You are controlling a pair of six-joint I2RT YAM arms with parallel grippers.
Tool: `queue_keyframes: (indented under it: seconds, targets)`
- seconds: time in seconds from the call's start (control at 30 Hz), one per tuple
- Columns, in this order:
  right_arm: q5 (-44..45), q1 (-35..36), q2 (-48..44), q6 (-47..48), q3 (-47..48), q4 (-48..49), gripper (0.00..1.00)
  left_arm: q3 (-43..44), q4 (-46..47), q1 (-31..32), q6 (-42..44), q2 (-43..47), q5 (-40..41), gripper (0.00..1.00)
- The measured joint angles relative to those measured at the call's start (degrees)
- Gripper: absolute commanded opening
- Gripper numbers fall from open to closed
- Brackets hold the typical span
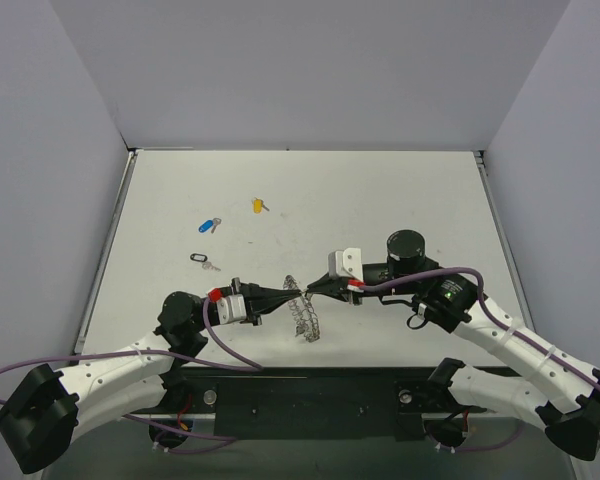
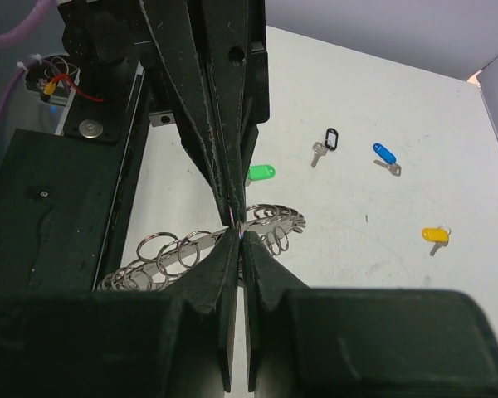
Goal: Put the keys on the keyring
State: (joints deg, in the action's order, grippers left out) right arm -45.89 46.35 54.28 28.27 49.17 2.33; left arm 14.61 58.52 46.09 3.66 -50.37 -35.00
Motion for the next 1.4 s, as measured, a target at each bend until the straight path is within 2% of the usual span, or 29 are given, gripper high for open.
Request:
queue_keyframes:
  seconds: [0.47,1.07,1.4]
  targets:
    - [-1.5,-1.9,1.0,-5.2,0.0,0.5,0.0,0.0,0.0,0.0,0.0,0.0,0.0,0.0]
    - [-6.1,-5.9,4.8,-19.5,0.0,5.5,0.0,0.0,0.8,-0.7,-0.3,0.4,0.6,0.0]
    - [-6.7,-6.6,5.5,-21.8,-0.5,7.4,0.0,0.0,1.3,-1.4,-1.7,0.5,1.6,0.0]
